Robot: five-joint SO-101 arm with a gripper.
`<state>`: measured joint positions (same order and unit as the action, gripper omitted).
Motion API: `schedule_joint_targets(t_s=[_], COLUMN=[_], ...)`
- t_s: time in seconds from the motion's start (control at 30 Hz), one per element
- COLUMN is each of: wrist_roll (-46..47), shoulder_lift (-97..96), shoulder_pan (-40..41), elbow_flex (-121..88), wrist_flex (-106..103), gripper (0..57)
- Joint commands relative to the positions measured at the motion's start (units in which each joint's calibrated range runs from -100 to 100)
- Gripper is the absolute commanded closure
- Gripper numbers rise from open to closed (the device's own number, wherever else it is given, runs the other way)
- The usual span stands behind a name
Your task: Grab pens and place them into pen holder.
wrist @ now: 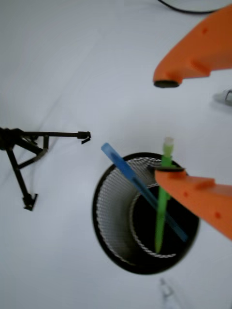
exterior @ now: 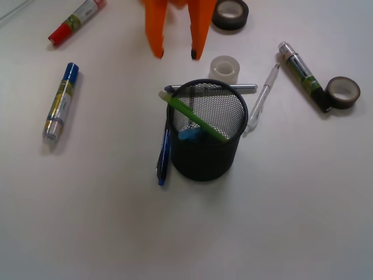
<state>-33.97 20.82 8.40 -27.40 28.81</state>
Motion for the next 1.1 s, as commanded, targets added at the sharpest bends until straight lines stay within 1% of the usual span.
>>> schedule_joint_targets(t_s=[0.0,0.1,0.23,0.37,0.5,0.63,0.87,1.07], wrist_roll=[4.10,2.34,1.27,5.32,7.86,10.94,13.19,14.70], shoulder_lift=[5.83,6.59,7.10,6.25,6.17,3.11,-8.79,-17.80], shoulder_pan=[0.91,3.00,7.56,11.30,13.17,13.17,10.26,9.21], elbow_flex=[3.31,1.68,-1.40,-5.75,-9.01,-9.46,-8.01,-2.58], wrist_flex=[14.32,22.02,24.03,24.47,29.72,33.66,30.24,29.72], gripper=[38.1,38.1,38.2,38.2,38.2,38.2,38.2,38.2])
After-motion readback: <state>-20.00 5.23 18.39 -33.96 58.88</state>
